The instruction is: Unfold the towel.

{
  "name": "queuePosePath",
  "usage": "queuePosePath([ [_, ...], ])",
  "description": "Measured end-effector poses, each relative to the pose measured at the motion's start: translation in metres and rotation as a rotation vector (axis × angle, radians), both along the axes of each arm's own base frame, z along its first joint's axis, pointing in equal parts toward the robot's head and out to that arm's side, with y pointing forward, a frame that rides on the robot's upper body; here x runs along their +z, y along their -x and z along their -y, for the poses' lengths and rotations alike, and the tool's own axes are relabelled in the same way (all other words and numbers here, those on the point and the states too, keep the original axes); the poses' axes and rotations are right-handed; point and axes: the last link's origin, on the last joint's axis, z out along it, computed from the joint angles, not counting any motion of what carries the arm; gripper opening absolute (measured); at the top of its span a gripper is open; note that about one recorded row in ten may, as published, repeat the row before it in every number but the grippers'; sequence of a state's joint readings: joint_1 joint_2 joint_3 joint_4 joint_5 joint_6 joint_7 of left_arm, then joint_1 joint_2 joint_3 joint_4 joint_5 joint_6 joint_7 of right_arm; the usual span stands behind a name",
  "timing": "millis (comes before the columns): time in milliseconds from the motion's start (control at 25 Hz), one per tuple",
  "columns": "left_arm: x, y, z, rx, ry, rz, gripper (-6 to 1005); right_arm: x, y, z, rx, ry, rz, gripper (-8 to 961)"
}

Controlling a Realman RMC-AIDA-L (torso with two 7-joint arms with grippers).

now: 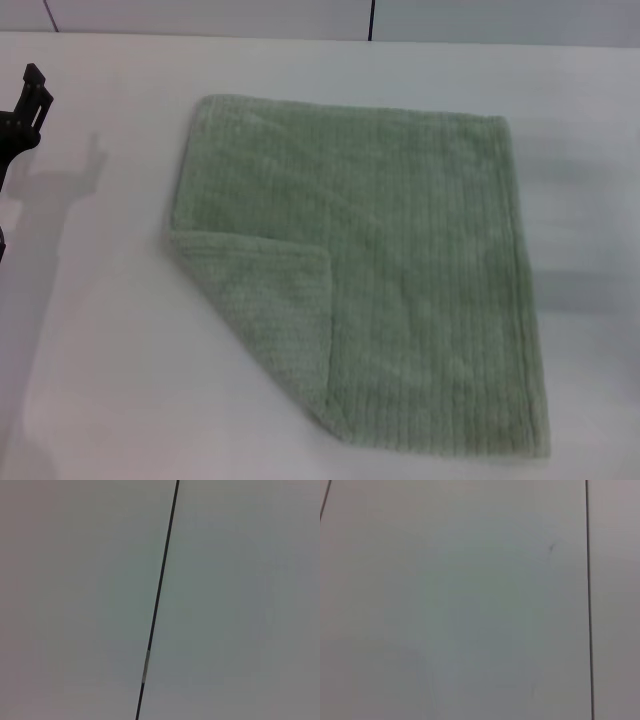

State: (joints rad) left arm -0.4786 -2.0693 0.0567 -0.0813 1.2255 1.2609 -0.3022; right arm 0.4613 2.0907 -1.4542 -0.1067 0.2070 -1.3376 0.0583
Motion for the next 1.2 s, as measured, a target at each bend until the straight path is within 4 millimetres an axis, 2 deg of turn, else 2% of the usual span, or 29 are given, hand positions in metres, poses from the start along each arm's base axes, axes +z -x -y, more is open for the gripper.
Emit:
queuePosePath([
  [720,0.000,-0.001,-0.001,-0.003,0.002,-0.001,798,0.001,0.000,0.000,0.002,-0.002,0.000,659],
  [1000,0.000,-0.002,-0.002,-0.004,0.002,0.000,799,-0.009,0.006,-0.002,0.029,0.053,0.035,660],
  [1200,0.000,-0.001,-0.002,-0.004,0.001,0.000,799,-0.010,0.006,-0.002,0.029,0.062,0.042,520],
])
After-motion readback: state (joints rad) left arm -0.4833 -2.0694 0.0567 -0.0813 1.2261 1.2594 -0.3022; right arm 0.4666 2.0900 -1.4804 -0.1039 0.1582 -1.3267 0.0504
